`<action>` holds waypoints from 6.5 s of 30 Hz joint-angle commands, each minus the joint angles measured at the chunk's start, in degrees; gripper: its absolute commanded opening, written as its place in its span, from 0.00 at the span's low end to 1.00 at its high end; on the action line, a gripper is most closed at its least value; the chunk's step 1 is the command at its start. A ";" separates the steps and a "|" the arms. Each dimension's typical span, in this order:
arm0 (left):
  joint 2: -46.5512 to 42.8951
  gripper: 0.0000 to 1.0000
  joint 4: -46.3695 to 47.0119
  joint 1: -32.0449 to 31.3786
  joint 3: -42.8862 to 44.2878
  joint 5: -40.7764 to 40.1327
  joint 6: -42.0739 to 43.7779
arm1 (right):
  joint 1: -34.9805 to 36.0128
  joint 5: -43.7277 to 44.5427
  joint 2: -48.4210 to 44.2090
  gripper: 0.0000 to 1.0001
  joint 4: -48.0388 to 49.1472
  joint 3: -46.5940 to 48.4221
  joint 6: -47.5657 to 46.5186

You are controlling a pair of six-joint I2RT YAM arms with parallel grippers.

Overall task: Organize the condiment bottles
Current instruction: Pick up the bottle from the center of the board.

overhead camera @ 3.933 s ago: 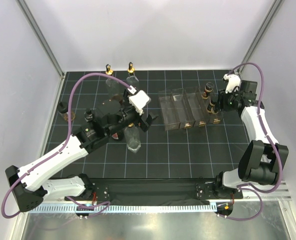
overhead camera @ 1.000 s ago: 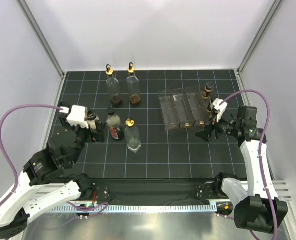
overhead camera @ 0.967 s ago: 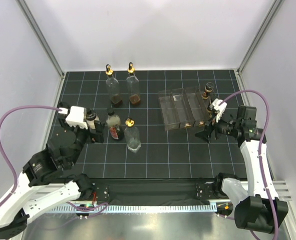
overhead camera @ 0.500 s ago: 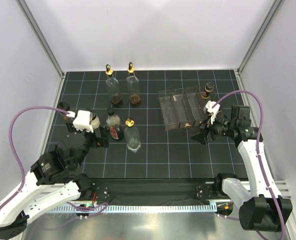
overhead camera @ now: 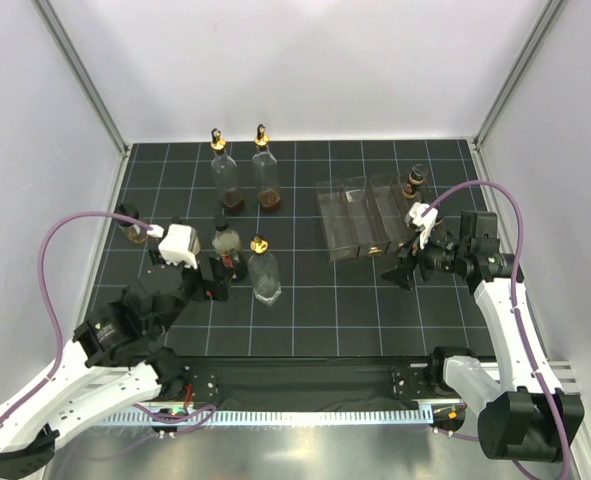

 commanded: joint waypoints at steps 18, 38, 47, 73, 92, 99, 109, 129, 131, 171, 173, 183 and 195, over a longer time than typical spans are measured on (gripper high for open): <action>3.87 1.00 8.25 5.28 -2.95 10.63 -3.57 | 0.34 -0.55 0.45 0.83 0.80 -0.05 -1.52; 11.16 0.96 17.65 9.32 -3.38 25.31 -1.82 | 0.34 -0.47 0.80 0.83 0.36 0.21 -2.14; 13.09 0.95 24.51 9.32 -3.74 28.31 0.47 | 0.43 -0.38 1.15 0.83 0.18 0.30 -2.23; 20.13 0.55 27.77 9.32 1.01 29.97 1.44 | 0.43 -0.38 1.50 0.83 -0.25 0.39 -2.40; 21.62 0.00 27.77 9.23 2.85 33.40 4.51 | 0.43 -0.82 1.42 0.83 -0.52 0.48 -2.58; 21.89 0.00 28.12 9.32 3.73 34.72 5.48 | 0.43 -0.99 1.33 0.83 -0.61 0.48 -2.67; 22.50 0.00 28.56 9.32 4.79 36.39 6.45 | 0.52 -1.17 1.42 0.83 -0.69 0.56 -2.76; 27.60 0.00 29.88 6.34 10.93 37.45 4.87 | 12.90 1.20 3.26 0.83 -2.19 5.65 -4.51; 28.91 0.00 30.05 5.55 11.90 37.18 4.52 | 15.54 1.29 3.53 0.83 -1.58 6.80 -3.99; 52.30 0.00 31.55 -4.83 40.47 22.50 -6.21 | 35.85 33.29 5.46 0.83 25.76 9.53 25.63; 52.38 0.00 31.63 -4.83 40.65 22.50 -6.30 | 35.68 32.67 5.55 0.68 26.20 9.53 26.34; 51.69 0.52 31.90 -4.83 40.04 22.86 -7.79 | 35.59 33.29 4.06 0.04 25.94 9.00 25.02; 42.55 0.94 29.88 -3.07 37.66 20.40 -4.11 | 31.81 26.43 1.51 0.04 23.65 6.19 18.87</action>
